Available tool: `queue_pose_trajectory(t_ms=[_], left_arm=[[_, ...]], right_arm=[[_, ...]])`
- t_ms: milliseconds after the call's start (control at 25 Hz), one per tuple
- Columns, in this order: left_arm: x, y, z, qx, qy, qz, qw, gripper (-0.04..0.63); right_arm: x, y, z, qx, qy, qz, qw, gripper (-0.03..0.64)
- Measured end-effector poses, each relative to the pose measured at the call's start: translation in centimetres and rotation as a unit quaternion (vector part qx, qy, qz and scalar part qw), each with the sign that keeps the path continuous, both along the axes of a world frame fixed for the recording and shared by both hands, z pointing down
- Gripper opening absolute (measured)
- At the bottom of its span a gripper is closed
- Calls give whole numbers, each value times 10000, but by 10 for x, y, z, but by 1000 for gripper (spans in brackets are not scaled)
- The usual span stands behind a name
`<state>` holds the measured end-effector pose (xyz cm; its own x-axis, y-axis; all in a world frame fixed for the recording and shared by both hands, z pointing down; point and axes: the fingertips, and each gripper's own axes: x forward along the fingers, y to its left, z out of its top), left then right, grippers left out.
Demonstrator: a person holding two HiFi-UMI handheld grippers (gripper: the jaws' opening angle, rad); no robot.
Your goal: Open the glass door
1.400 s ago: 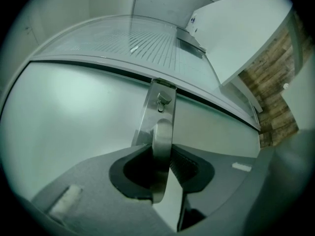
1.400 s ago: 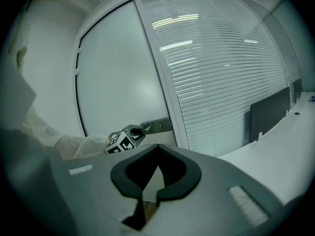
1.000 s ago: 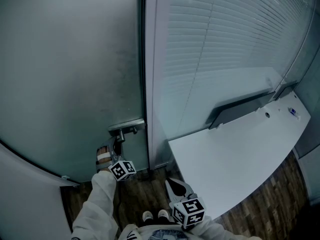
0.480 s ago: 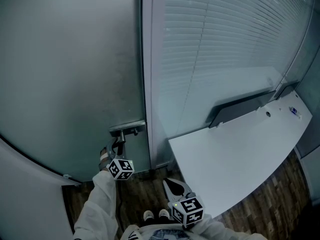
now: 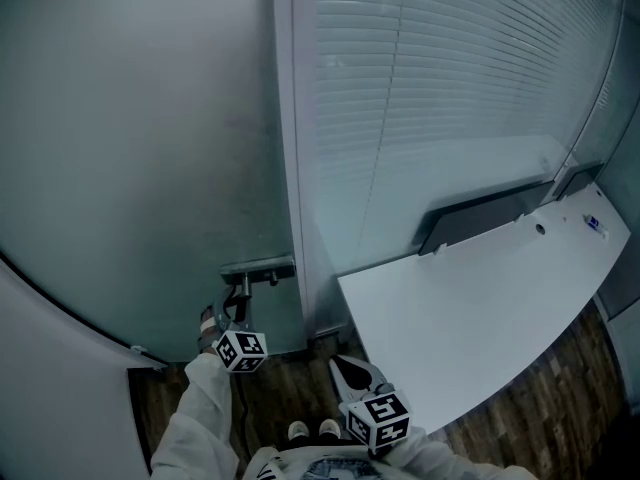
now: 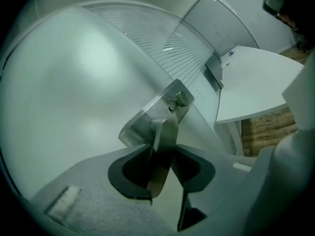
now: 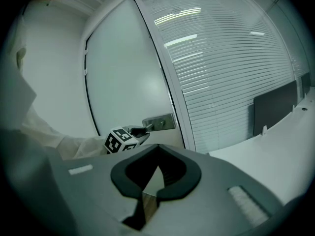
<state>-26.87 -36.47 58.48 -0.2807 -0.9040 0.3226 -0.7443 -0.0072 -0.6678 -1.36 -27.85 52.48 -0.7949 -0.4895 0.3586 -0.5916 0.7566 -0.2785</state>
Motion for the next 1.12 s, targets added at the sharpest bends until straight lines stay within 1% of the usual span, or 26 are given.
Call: queue_pose_trajectory(t_ms=[280, 520, 760, 880, 1000, 1120], left_arm=[[12, 26, 0, -104, -59, -267, 9996, 120], [22, 52, -4, -82, -261, -256, 9993, 121], [32, 80, -8, -229, -845, -85, 9961, 123], [34, 86, -12, -311, -1317, 32, 9908, 126], [40, 97, -17, -396, -1504, 161, 9877, 126], [46, 106, -23, -535, -1864, 337, 9804, 129]], right_arm=[[3, 6, 3, -49, -67, -111, 9999, 3], [-3, 20, -2, -19, -145, -263, 9995, 3], [-3, 39, -10, 66, -205, -227, 9995, 3], [-2, 50, -12, 44, -180, -166, 9997, 3], [-1, 70, -14, 6, -165, -125, 9998, 3], [0, 88, -17, -28, -159, -126, 9998, 3]])
